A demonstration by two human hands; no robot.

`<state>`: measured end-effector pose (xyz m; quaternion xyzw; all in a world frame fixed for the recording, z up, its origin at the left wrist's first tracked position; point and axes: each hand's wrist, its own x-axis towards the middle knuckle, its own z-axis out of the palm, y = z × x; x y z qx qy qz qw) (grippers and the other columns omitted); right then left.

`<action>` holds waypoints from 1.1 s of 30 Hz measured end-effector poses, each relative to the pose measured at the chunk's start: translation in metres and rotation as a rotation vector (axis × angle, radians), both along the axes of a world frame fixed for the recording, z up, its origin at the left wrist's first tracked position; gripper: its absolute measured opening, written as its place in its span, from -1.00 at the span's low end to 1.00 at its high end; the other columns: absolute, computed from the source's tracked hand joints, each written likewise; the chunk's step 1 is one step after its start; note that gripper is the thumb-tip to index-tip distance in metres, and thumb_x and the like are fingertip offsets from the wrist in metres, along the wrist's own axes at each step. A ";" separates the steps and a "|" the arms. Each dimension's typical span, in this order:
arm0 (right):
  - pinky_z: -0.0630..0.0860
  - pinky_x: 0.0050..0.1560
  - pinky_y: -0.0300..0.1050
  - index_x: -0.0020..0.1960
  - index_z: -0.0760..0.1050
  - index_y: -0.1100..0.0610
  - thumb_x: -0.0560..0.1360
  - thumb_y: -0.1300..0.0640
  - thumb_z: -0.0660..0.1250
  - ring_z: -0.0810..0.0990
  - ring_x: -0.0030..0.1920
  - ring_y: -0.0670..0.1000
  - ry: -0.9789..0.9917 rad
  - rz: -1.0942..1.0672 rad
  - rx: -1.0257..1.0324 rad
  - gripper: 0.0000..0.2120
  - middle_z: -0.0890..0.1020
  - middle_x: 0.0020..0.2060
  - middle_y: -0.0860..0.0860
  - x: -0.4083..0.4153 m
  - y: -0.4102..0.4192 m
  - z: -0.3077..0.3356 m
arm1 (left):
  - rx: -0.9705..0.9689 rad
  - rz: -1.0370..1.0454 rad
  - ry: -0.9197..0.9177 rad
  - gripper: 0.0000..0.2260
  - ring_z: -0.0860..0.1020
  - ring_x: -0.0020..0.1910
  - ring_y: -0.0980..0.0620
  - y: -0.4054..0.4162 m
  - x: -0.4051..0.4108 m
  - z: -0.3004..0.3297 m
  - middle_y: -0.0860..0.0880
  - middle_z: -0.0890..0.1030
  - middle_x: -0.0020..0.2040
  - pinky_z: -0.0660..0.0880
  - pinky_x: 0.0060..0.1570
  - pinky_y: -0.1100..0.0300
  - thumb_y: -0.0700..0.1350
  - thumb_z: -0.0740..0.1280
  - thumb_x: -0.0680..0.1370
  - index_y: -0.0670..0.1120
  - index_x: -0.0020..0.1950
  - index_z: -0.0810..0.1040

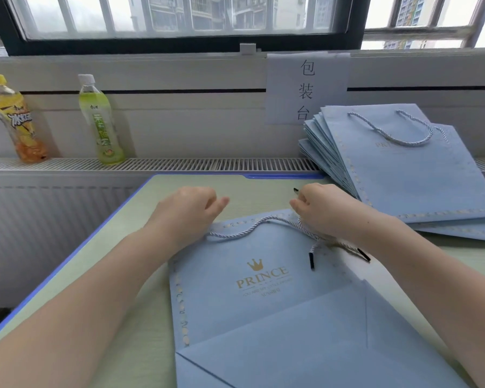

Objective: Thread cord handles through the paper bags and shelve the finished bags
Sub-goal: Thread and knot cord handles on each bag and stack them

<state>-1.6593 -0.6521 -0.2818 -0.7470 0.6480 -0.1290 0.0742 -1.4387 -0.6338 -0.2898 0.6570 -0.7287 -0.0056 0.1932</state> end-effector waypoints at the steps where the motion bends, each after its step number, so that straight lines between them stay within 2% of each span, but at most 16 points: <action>1: 0.31 -0.28 -0.10 -0.07 0.43 0.34 0.61 0.07 0.10 0.52 -0.10 0.20 -0.021 0.018 -0.010 -0.67 0.56 -0.11 0.21 0.001 0.000 -0.001 | 0.032 -0.122 0.110 -0.69 0.46 -0.05 0.00 0.002 -0.008 -0.003 0.05 0.54 -0.11 0.39 -0.07 0.11 0.13 0.14 0.60 -0.07 -0.08 0.50; 2: 0.37 -0.21 -0.06 0.02 0.45 0.36 0.61 0.09 0.11 0.54 -0.01 0.22 -0.030 0.031 -0.016 -0.67 0.58 -0.04 0.23 0.003 -0.001 -0.003 | 0.073 -0.222 0.143 -0.71 0.45 0.03 0.05 0.004 -0.014 -0.006 0.09 0.53 -0.02 0.39 0.03 0.12 0.14 0.18 0.57 -0.04 0.05 0.52; 3: 0.41 -0.16 -0.04 0.05 0.46 0.37 0.60 0.10 0.11 0.53 0.02 0.22 -0.026 0.038 -0.024 -0.68 0.58 -0.03 0.23 0.004 0.000 -0.004 | 0.104 -0.282 0.099 -0.69 0.42 0.09 0.08 0.005 -0.018 -0.010 0.10 0.51 0.07 0.37 0.12 0.12 0.16 0.21 0.55 -0.02 0.14 0.50; 5: 0.35 -0.19 -0.04 -0.07 0.41 0.36 0.60 0.13 0.11 0.49 -0.09 0.19 0.003 0.044 -0.049 -0.71 0.54 -0.11 0.20 0.003 0.000 -0.006 | 0.114 -0.310 0.012 -0.67 0.41 0.17 0.07 0.002 -0.019 -0.017 0.08 0.49 0.13 0.35 0.20 0.10 0.15 0.27 0.52 0.01 0.19 0.46; 7: 0.24 -0.25 -0.06 -0.22 0.30 0.28 0.58 0.17 0.11 0.37 -0.21 0.13 0.023 0.041 -0.097 -0.75 0.44 -0.23 0.17 0.002 0.000 -0.004 | 0.104 -0.298 0.070 -0.71 0.42 0.14 0.05 0.003 -0.018 -0.017 0.08 0.48 0.08 0.37 0.17 0.11 0.12 0.30 0.52 -0.01 0.15 0.46; 8: 0.25 -0.26 -0.04 -0.24 0.28 0.28 0.57 0.17 0.11 0.37 -0.23 0.14 0.009 0.035 -0.112 -0.75 0.43 -0.25 0.18 0.001 0.001 -0.003 | 0.104 -0.292 0.097 -0.72 0.42 0.10 0.06 0.004 -0.018 -0.016 0.09 0.47 0.04 0.38 0.14 0.12 0.11 0.31 0.52 -0.01 0.13 0.46; 9: 0.33 -0.24 -0.02 -0.21 0.32 0.33 0.57 0.16 0.12 0.43 -0.21 0.19 -0.013 0.030 -0.119 -0.73 0.47 -0.23 0.22 0.001 0.001 -0.002 | 0.106 -0.285 0.094 -0.73 0.42 0.07 0.07 0.004 -0.018 -0.015 0.11 0.45 0.00 0.39 0.11 0.12 0.11 0.31 0.53 -0.01 0.13 0.45; 11: 0.47 -0.12 0.01 -0.01 0.44 0.36 0.57 0.07 0.13 0.55 -0.04 0.23 -0.021 0.032 -0.102 -0.68 0.58 -0.08 0.23 0.000 0.001 0.000 | 0.111 -0.272 0.073 -0.79 0.42 0.00 0.07 0.004 -0.017 -0.014 0.14 0.44 -0.07 0.41 0.04 0.12 0.09 0.30 0.54 0.03 0.08 0.42; 13: 0.43 -0.18 -0.05 0.02 0.45 0.32 0.58 -0.01 0.13 0.57 -0.03 0.22 0.020 0.043 -0.017 -0.63 0.60 -0.08 0.20 -0.001 0.000 0.001 | 0.117 -0.260 0.091 -0.89 0.44 -0.07 0.04 0.003 -0.015 -0.013 0.14 0.46 -0.16 0.40 -0.03 0.11 0.04 0.27 0.57 0.08 0.02 0.38; 17: 0.24 -0.35 -0.14 -0.26 0.35 0.25 0.62 0.05 0.08 0.37 -0.28 0.11 0.138 0.000 0.039 -0.63 0.39 -0.35 0.09 0.000 0.000 0.001 | 0.153 -0.185 0.067 -0.94 0.46 -0.08 -0.02 0.000 -0.010 -0.010 0.07 0.50 -0.16 0.42 -0.01 0.06 -0.05 0.17 0.62 0.09 0.08 0.37; 20: 0.18 -0.41 -0.14 -0.35 0.21 0.23 0.63 0.14 0.05 0.25 -0.40 0.05 0.168 -0.031 0.013 -0.62 0.29 -0.40 0.07 -0.001 0.003 0.004 | 0.129 -0.142 0.038 -0.87 0.47 -0.01 -0.04 0.002 -0.010 -0.011 0.08 0.52 -0.09 0.42 0.01 0.05 -0.07 0.12 0.64 0.11 0.11 0.40; 23: 0.20 -0.39 -0.14 -0.38 0.15 0.20 0.62 0.16 0.06 0.24 -0.40 0.04 0.206 -0.027 0.018 -0.60 0.28 -0.39 0.06 -0.001 0.004 0.000 | 0.109 -0.144 0.104 -0.79 0.48 -0.05 -0.03 0.002 -0.009 -0.012 0.17 0.50 -0.20 0.45 0.00 0.05 -0.18 0.13 0.61 0.13 0.02 0.44; 26: 0.31 -0.17 -0.07 -0.34 0.21 0.19 0.61 0.12 0.06 0.37 -0.18 0.12 0.216 0.025 -0.092 -0.64 0.36 -0.23 0.06 0.002 0.003 -0.006 | 0.096 -0.177 0.166 -0.68 0.48 -0.13 -0.02 0.001 -0.010 -0.014 0.13 0.52 -0.24 0.48 -0.02 0.03 -0.27 0.13 0.55 0.17 -0.15 0.44; 28: 0.33 -0.19 -0.06 -0.31 0.26 0.21 0.60 0.05 0.09 0.41 -0.15 0.13 0.117 0.107 -0.167 -0.64 0.42 -0.23 0.07 0.007 0.005 -0.002 | 0.077 -0.157 0.162 -0.66 0.48 -0.12 -0.05 0.000 -0.010 -0.014 0.12 0.52 -0.24 0.45 -0.06 0.05 -0.28 0.12 0.52 0.17 -0.24 0.39; 31: 0.36 -0.21 -0.09 -0.17 0.41 0.21 0.52 -0.17 0.22 0.42 -0.26 0.02 -0.002 0.228 0.026 -0.59 0.46 -0.30 -0.04 0.012 0.015 0.007 | 0.044 -0.108 0.167 -0.69 0.46 -0.15 -0.05 -0.001 -0.010 -0.014 0.12 0.49 -0.27 0.39 -0.13 0.09 -0.29 0.09 0.48 0.11 -0.30 0.37; 33: 0.44 -0.21 -0.13 -0.08 0.45 0.05 0.46 -0.17 0.31 0.47 -0.26 -0.06 0.032 0.279 0.156 -0.72 0.49 -0.25 -0.11 0.013 0.022 0.008 | 0.034 -0.081 0.170 -0.71 0.45 -0.19 -0.04 -0.001 -0.010 -0.013 0.10 0.49 -0.32 0.38 -0.17 0.09 -0.33 0.08 0.43 0.04 -0.32 0.39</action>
